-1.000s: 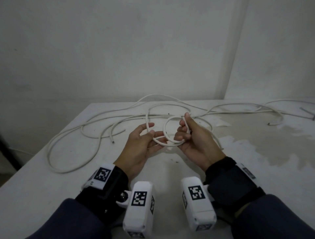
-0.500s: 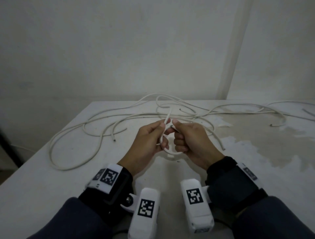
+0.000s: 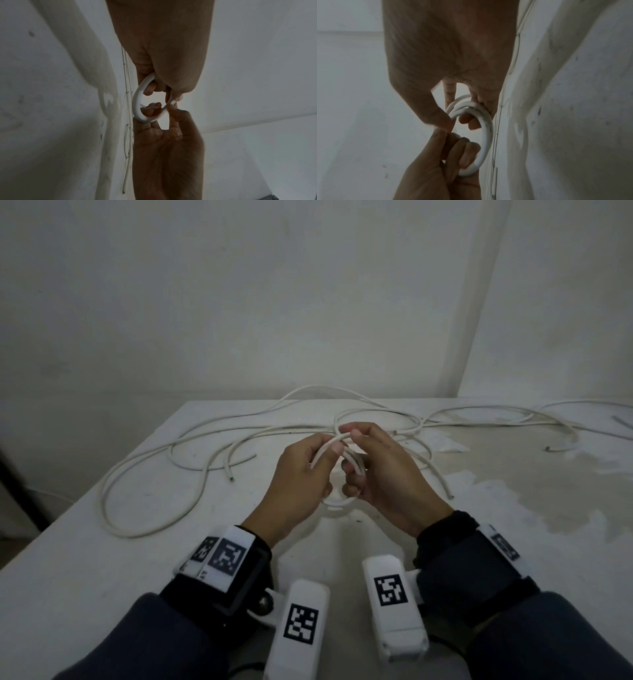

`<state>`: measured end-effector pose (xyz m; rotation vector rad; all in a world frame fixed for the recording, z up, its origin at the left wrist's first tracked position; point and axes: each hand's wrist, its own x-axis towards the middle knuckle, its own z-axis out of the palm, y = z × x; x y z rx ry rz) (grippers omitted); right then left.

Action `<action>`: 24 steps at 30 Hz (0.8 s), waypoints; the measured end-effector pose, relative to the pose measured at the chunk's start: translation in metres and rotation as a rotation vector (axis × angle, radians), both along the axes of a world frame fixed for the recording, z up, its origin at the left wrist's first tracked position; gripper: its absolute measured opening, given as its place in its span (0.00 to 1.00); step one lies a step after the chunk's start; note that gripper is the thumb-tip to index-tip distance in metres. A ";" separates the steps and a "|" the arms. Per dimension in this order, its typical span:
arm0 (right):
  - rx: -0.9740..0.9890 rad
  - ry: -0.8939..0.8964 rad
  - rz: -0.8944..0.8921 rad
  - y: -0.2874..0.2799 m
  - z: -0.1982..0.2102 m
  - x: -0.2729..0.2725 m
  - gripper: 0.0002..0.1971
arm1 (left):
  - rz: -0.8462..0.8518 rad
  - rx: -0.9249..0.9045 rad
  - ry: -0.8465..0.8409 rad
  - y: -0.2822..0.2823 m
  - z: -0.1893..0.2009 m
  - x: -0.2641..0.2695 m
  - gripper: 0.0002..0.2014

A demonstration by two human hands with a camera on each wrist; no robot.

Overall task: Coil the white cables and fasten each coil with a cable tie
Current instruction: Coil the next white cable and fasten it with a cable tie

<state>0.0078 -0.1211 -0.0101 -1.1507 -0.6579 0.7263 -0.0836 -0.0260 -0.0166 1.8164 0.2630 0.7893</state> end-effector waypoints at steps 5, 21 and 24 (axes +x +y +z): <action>-0.159 -0.485 -0.078 -0.007 -0.003 0.005 0.31 | 0.043 0.136 -0.006 0.002 0.000 -0.003 0.08; -0.006 -0.599 -0.067 -0.012 0.001 0.016 0.06 | 0.117 -0.133 -0.129 -0.005 0.010 -0.001 0.05; -0.004 -0.421 0.106 -0.016 0.002 0.013 0.06 | 0.137 -0.217 -0.115 -0.005 0.011 0.000 0.07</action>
